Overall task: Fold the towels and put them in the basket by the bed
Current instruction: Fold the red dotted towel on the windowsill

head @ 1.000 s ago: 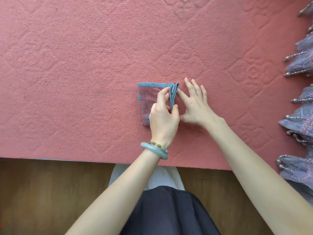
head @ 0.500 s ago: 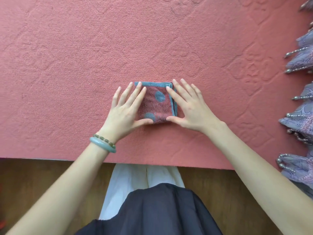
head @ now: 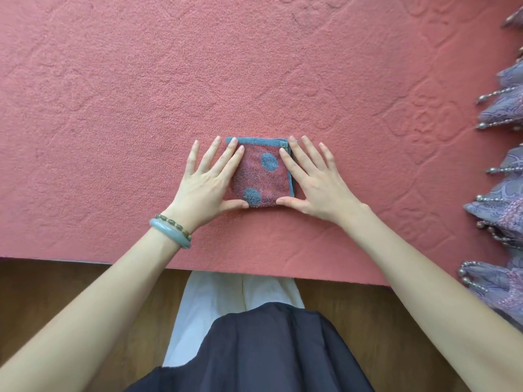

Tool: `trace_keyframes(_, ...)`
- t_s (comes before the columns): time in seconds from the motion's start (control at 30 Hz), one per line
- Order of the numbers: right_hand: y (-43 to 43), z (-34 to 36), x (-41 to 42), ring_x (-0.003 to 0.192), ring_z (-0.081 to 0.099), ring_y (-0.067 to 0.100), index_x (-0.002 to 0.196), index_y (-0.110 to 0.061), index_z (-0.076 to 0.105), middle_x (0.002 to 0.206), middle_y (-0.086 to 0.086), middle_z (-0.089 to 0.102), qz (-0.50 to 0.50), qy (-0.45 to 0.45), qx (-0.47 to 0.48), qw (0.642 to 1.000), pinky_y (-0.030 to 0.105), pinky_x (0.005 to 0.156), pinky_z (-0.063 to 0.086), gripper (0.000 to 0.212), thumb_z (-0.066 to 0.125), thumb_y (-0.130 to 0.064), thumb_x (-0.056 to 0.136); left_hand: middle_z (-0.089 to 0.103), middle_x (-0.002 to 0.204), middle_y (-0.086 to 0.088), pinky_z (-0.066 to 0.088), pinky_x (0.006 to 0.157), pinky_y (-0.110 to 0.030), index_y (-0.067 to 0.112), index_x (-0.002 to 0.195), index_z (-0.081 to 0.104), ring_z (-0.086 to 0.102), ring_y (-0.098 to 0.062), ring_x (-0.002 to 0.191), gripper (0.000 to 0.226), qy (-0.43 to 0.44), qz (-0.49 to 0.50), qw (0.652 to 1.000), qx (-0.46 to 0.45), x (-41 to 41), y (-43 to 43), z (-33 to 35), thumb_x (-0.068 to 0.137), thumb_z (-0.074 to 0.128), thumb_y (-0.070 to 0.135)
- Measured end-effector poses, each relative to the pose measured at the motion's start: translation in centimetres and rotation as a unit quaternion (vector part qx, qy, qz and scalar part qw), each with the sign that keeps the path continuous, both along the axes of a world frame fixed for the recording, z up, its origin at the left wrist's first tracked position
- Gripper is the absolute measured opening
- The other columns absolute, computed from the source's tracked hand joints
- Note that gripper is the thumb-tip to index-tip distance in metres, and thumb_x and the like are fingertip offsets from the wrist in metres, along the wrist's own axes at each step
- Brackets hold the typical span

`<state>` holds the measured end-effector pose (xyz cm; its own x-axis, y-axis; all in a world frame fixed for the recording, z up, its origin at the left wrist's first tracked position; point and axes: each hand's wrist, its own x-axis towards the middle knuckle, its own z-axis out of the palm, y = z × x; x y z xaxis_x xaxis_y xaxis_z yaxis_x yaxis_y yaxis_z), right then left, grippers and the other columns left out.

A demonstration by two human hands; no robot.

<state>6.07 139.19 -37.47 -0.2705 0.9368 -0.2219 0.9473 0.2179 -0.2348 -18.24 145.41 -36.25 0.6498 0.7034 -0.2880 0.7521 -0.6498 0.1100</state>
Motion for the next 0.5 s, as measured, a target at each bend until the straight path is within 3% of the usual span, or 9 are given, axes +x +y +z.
trace_keyframes(0.17, -0.6, 0.6, -1.3, 0.142, 0.022, 0.031, 0.146, -0.015, 0.029, 0.154, 0.013, 0.026, -0.007, 0.025, 0.024, 0.999, 0.048, 0.113, 0.013, 0.076, 0.043, -0.057, 0.084, 0.025, 0.155, -0.009, 0.008, 0.115, -0.054, 0.020, 0.149, 0.018, 0.019, -0.030, 0.143, 0.086, -0.020, -0.036, 0.999, 0.032, 0.5, -1.0, 0.1, 0.081, 0.035, 0.070)
trace_keyframes(0.33, -0.9, -0.7, -0.9, 0.141, 0.024, 0.032, 0.146, -0.013, 0.028, 0.154, 0.008, 0.026, -0.002, -0.002, -0.023, 1.000, 0.051, 0.112, 0.017, 0.078, 0.038, -0.060, 0.084, 0.028, 0.154, -0.008, 0.008, 0.113, -0.053, 0.020, 0.148, 0.025, 0.021, -0.034, 0.142, 0.083, 0.001, -0.029, 1.000, 0.011, 0.3, -0.6, -1.1, 0.081, 0.032, 0.069)
trace_keyframes(0.43, -1.0, 0.0, -1.3, 0.140, 0.024, 0.035, 0.143, -0.011, 0.036, 0.152, 0.017, 0.028, -0.069, 0.085, -0.004, 0.994, 0.045, 0.113, 0.017, 0.072, 0.048, -0.051, 0.084, 0.019, 0.156, -0.011, 0.005, 0.116, -0.043, 0.016, 0.149, 0.018, 0.013, -0.029, 0.145, 0.086, -0.106, 0.057, 0.991, -0.054, 0.9, -1.1, -0.4, 0.081, 0.041, 0.064)
trace_keyframes(0.5, -1.0, 0.9, -1.8, 0.130, 0.036, 0.036, 0.137, -0.007, 0.044, 0.140, 0.022, 0.040, -0.188, 0.170, 0.017, 0.967, 0.039, 0.112, 0.023, 0.064, 0.059, -0.035, 0.082, 0.012, 0.157, -0.013, 0.007, 0.118, -0.036, 0.010, 0.150, 0.008, 0.009, -0.023, 0.146, 0.090, -0.240, 0.194, 0.936, -0.167, 1.6, -1.9, 0.2, 0.084, 0.054, 0.051)
